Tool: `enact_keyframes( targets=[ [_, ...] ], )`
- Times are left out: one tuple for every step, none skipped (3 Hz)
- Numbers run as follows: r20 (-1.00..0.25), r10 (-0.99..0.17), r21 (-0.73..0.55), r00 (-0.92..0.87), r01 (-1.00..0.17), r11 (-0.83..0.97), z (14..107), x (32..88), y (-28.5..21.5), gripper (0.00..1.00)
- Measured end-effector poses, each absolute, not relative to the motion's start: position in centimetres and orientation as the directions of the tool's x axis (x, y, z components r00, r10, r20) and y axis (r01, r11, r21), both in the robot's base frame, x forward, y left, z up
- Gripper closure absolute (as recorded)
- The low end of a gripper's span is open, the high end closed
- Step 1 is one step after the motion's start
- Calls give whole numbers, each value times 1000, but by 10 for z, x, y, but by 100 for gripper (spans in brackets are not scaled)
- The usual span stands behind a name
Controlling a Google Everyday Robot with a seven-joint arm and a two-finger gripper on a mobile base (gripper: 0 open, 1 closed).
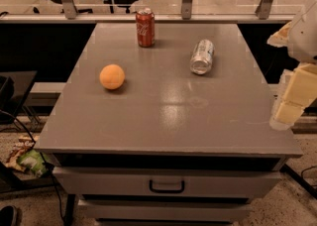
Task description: Pick 7up can
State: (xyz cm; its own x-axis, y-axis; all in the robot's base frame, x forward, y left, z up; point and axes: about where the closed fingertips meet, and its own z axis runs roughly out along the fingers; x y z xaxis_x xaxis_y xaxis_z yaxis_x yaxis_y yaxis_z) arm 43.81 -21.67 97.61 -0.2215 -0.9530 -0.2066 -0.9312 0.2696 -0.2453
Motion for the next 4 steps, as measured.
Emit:
enact_keyframes(
  targets=[
    [-207, -953, -245, -222, -931, 270, 976, 438, -217, 0],
    [-213, -950, -238, -228, -931, 277, 978, 445, -216, 0],
    [-226, -934, -238, -278, -914, 330, 976, 474, -214, 0],
    [-242, -897, -224, -369, -879, 422, 969, 513, -206, 0]
  ],
)
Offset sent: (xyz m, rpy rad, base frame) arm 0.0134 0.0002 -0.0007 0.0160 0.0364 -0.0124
